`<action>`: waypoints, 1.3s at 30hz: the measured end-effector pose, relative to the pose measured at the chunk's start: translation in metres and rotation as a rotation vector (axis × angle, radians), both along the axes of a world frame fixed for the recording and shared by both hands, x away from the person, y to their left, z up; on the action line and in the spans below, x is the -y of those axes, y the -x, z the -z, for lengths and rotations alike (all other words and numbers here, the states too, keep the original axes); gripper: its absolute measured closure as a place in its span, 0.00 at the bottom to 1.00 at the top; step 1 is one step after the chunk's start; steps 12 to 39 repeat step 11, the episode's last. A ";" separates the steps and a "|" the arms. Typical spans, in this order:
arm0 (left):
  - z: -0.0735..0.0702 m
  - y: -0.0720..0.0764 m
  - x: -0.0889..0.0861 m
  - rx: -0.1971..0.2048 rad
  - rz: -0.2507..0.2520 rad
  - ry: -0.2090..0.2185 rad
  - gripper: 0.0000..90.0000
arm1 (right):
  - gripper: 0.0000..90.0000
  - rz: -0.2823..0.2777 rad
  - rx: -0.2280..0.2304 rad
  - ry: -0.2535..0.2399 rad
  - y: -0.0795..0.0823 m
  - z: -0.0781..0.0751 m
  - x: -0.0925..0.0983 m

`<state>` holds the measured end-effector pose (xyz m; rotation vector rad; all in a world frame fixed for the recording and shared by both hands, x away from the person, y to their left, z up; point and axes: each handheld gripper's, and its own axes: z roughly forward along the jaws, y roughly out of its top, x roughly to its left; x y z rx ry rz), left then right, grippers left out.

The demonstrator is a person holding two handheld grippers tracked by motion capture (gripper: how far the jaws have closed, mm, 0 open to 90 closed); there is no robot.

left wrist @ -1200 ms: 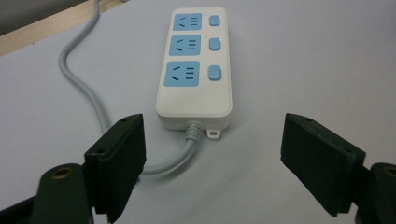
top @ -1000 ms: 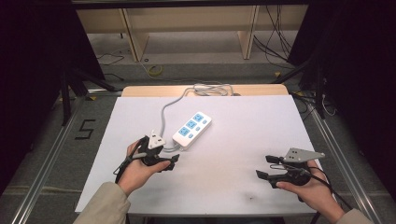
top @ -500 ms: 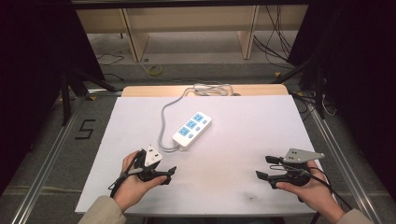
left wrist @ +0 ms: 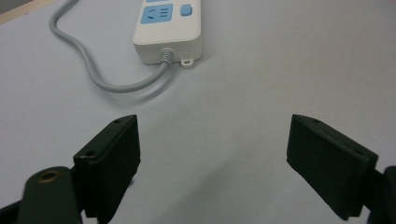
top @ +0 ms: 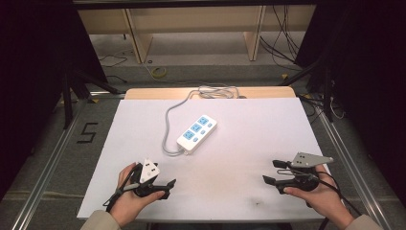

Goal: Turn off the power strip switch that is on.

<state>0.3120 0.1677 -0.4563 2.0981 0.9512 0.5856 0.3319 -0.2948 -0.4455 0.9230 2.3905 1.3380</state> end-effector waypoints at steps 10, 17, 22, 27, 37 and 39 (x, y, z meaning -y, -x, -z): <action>0.001 -0.002 -0.006 -0.003 -0.015 -0.010 0.18 | 0.32 0.005 0.002 0.001 0.000 -0.001 0.003; 0.001 -0.002 -0.006 -0.004 -0.017 -0.008 0.18 | 0.32 0.006 0.001 0.000 0.000 -0.001 0.003; 0.001 -0.002 -0.006 -0.004 -0.017 -0.008 0.18 | 0.32 0.006 0.001 0.000 0.000 -0.001 0.003; 0.001 -0.002 -0.006 -0.004 -0.017 -0.008 0.18 | 0.32 0.006 0.001 0.000 0.000 -0.001 0.003; 0.001 -0.002 -0.006 -0.004 -0.017 -0.008 0.18 | 0.32 0.006 0.001 0.000 0.000 -0.001 0.003; 0.001 -0.002 -0.006 -0.004 -0.017 -0.008 0.18 | 0.32 0.006 0.001 0.000 0.000 -0.001 0.003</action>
